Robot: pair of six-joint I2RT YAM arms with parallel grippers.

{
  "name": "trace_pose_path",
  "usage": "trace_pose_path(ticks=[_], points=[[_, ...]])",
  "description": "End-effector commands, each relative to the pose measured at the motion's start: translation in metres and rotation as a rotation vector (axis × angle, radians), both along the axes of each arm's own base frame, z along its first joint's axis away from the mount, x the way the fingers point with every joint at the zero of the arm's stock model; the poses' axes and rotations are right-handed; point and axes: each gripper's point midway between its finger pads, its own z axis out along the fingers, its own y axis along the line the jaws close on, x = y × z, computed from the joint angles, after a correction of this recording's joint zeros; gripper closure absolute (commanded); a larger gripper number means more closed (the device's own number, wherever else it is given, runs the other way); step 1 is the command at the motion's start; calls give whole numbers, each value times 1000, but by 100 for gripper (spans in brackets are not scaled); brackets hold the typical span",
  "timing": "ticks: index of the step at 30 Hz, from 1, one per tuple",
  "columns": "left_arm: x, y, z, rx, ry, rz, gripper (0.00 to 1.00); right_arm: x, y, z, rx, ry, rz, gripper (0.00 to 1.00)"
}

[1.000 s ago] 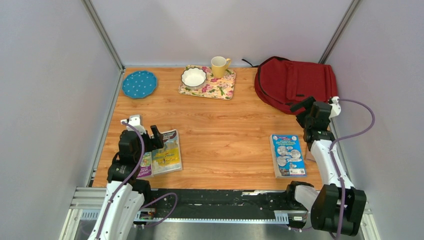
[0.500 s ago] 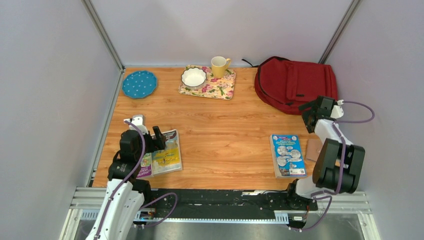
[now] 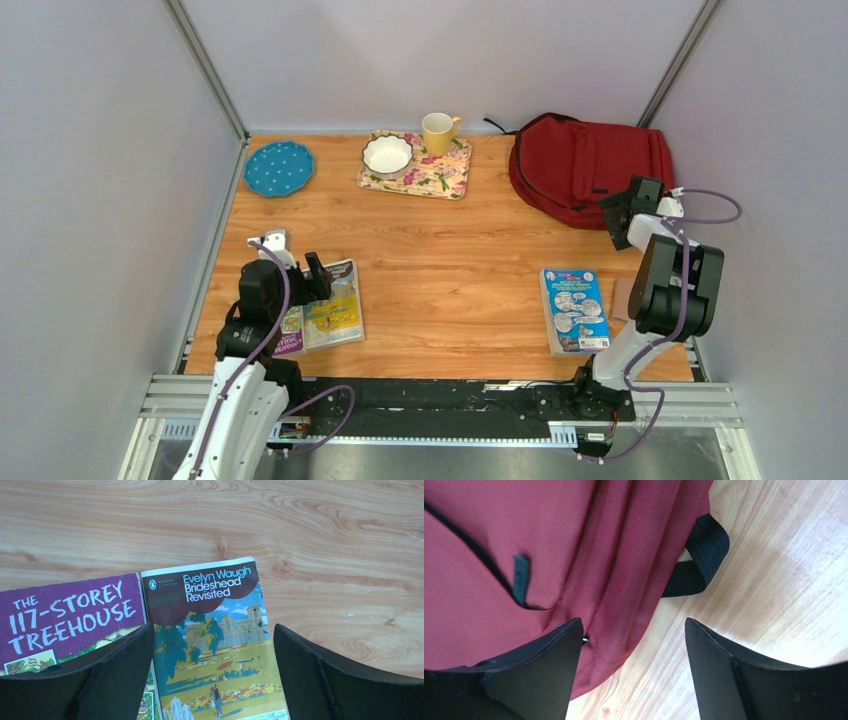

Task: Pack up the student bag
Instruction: Adjust the book at the center of the board.

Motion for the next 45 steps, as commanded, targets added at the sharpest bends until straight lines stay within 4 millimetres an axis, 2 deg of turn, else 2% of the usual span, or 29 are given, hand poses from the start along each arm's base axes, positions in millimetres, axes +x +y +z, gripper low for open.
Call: trace_pose_path(ticks=[1,2,7,8,16,18,19,21,23,24,26,27,28,29,32,36,37,39,40,42,43,45], points=[[6,-3,11,-22,-32,-21,6,18,-14,5,-38,-22,-21,26],[6,-3,11,-25,-29,-23,6,18,-13,-1,-30,-2,-4,30],[6,-5,9,-38,-23,-35,6,23,-11,1,-35,-33,23,42],[6,-5,9,-37,-23,-35,6,23,-10,2,-50,-29,48,49],[6,-7,8,-42,-19,-45,7,28,-15,0,-90,-22,72,63],[6,-8,9,-43,-20,-48,7,30,-17,-1,-94,-15,71,61],[6,-7,9,-44,-20,-48,7,30,-17,-4,-89,-9,69,52],[6,-7,8,-44,-19,-48,7,31,-18,-4,-95,-10,66,44],[6,-8,8,-45,-19,-49,7,34,-19,-6,-96,-16,69,44],[5,-7,8,-45,-19,-47,7,36,-19,-6,-96,-17,74,48],[6,-8,9,-45,-22,-49,7,37,-19,-7,-99,-14,81,64],[6,-8,8,-47,-18,-49,7,37,-19,-4,-103,-22,84,79],[6,-8,9,-46,-20,-50,7,33,-17,-6,-101,-19,83,100],[6,-8,8,-46,-19,-52,7,35,-17,4,-106,-51,78,100],[6,-9,9,-53,-21,-58,7,33,-12,16,-100,-87,95,100],[6,-12,9,-67,-22,-70,7,45,12,67,-57,-216,219,100],[6,-13,9,-72,-21,-76,7,47,24,77,-8,-236,274,100],[6,-17,10,-82,-24,-97,7,44,34,100,22,-265,302,100],[6,-18,12,-84,-29,-104,7,40,38,126,17,-323,312,100],[5,-26,16,-103,-45,-148,7,32,42,148,1,-366,315,100],[6,-32,20,-116,-66,-182,7,25,42,176,-34,-418,310,100],[2,-48,27,-185,-78,-252,7,12,39,192,-67,-426,288,100]])
